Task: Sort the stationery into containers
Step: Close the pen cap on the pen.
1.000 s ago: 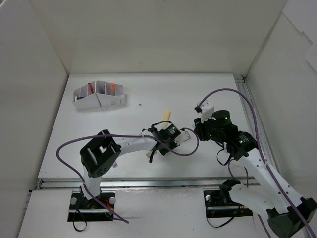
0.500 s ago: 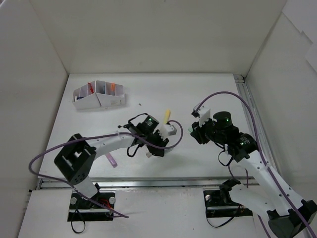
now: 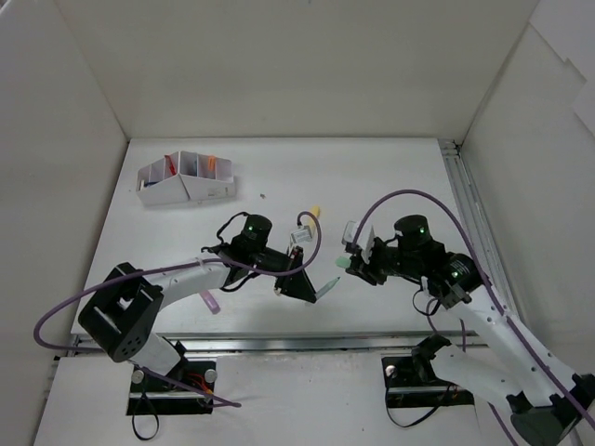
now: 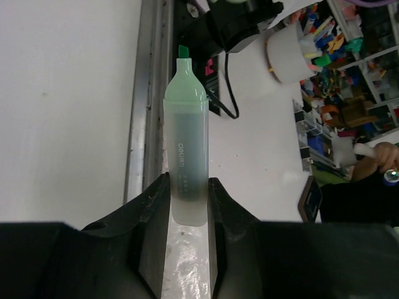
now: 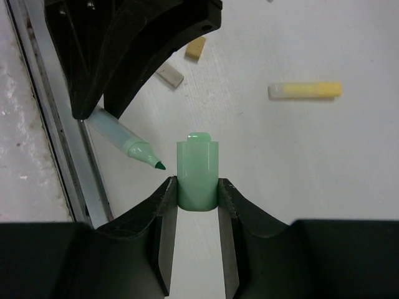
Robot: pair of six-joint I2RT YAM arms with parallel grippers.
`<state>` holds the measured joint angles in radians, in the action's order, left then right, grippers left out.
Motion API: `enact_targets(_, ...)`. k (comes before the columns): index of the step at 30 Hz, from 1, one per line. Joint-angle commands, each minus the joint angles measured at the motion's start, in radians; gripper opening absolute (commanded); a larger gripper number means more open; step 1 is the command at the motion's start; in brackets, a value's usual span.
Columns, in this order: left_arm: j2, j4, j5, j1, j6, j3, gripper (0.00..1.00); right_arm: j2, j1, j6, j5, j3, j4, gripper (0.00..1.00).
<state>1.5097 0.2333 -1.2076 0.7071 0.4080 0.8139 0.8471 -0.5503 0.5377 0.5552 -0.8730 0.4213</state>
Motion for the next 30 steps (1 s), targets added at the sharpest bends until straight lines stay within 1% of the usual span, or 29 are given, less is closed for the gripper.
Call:
enact_targets(1, -0.081, 0.218, -0.124, -0.005, 0.131, 0.004, 0.00, 0.110, -0.063, 0.119, -0.084, -0.096, 0.048, 0.00)
enact_targets(2, -0.101, 0.192, -0.113, -0.005, 0.112, 0.002, 0.00, 0.128, -0.069, 0.137, -0.090, -0.119, 0.068, 0.00)
enact_targets(3, -0.142, 0.132, -0.087, -0.005, 0.092, 0.001, 0.00, 0.153, -0.076, 0.159, -0.089, -0.129, 0.092, 0.00)
enact_targets(5, -0.193, 0.054, -0.047, -0.005, 0.025, 0.005, 0.00, 0.161, -0.097, 0.211, -0.081, -0.149, 0.151, 0.00)
enact_targets(6, -0.206, 0.014, -0.044, -0.005, 0.012, -0.002, 0.00, 0.164, -0.099, 0.273, -0.066, -0.153, 0.209, 0.00)
enact_targets(8, -0.229, 0.011, -0.044, -0.005, 0.020, -0.018, 0.00, 0.173, -0.099, 0.326, -0.063, -0.184, 0.261, 0.00)
enact_targets(9, -0.235, 0.005, -0.044, -0.005, 0.018, -0.028, 0.00, 0.197, -0.100, 0.373, -0.058, -0.199, 0.317, 0.00)
enact_targets(11, -0.233, 0.005, -0.044, -0.005, 0.029, -0.042, 0.00, 0.234, -0.097, 0.403, -0.067, -0.276, 0.362, 0.00)
enact_targets(12, -0.229, 0.001, -0.044, -0.005, 0.029, -0.048, 0.00, 0.280, -0.099, 0.418, -0.086, -0.303, 0.407, 0.00)
enact_targets(14, -0.226, -0.009, -0.037, -0.005, 0.020, -0.048, 0.00, 0.360, -0.099, 0.436, -0.080, -0.414, 0.473, 0.00)
enact_targets(15, -0.226, -0.023, -0.030, -0.005, 0.008, -0.044, 0.00, 0.391, -0.097, 0.412, -0.069, -0.452, 0.540, 0.00)
enact_targets(16, -0.232, -0.055, -0.020, -0.005, -0.017, -0.039, 0.00, 0.421, -0.096, 0.407, -0.048, -0.540, 0.589, 0.00)
enact_targets(17, -0.235, -0.113, 0.024, -0.005, -0.061, -0.036, 0.00, 0.456, -0.088, 0.406, -0.023, -0.590, 0.643, 0.00)
enact_targets(18, -0.241, -0.123, 0.037, -0.005, -0.073, -0.038, 0.00, 0.524, -0.079, 0.413, 0.023, -0.634, 0.759, 0.00)
enact_targets(19, -0.249, -0.126, 0.043, 0.005, -0.078, -0.044, 0.00, 0.555, -0.076, 0.427, 0.044, -0.711, 0.814, 0.00)
enact_targets(21, -0.264, -0.103, 0.060, 0.005, -0.084, -0.058, 0.00, 0.641, -0.079, 0.415, 0.095, -0.760, 0.887, 0.00)
enact_targets(22, -0.284, -0.115, 0.075, 0.005, -0.096, -0.059, 0.00, 0.673, -0.082, 0.419, 0.101, -0.821, 0.933, 0.00)
enact_targets(23, -0.293, -0.138, 0.127, 0.015, -0.109, -0.062, 0.00, 0.707, -0.085, 0.416, 0.104, -0.851, 0.973, 0.00)
enact_targets(24, -0.307, -0.150, 0.156, 0.026, -0.127, -0.073, 0.00, 0.772, -0.088, 0.356, 0.094, -0.880, 1.032, 0.00)
enact_targets(25, -0.331, -0.155, 0.181, 0.026, -0.130, -0.085, 0.00, 0.797, -0.089, 0.297, 0.077, -0.914, 1.034, 0.00)
enact_targets(26, -0.342, -0.146, 0.215, 0.026, -0.127, -0.094, 0.00, 0.811, -0.089, 0.251, 0.056, -0.914, 1.033, 0.00)
enact_targets(28, -0.377, -0.149, 0.238, 0.026, -0.138, -0.110, 0.00, 0.799, -0.103, 0.235, 0.084, -0.891, 1.008, 0.00)
enact_targets(30, -0.405, -0.225, 0.353, 0.047, -0.161, -0.098, 0.00, 0.779, -0.099, 0.185, 0.117, -0.885, 0.996, 0.00)
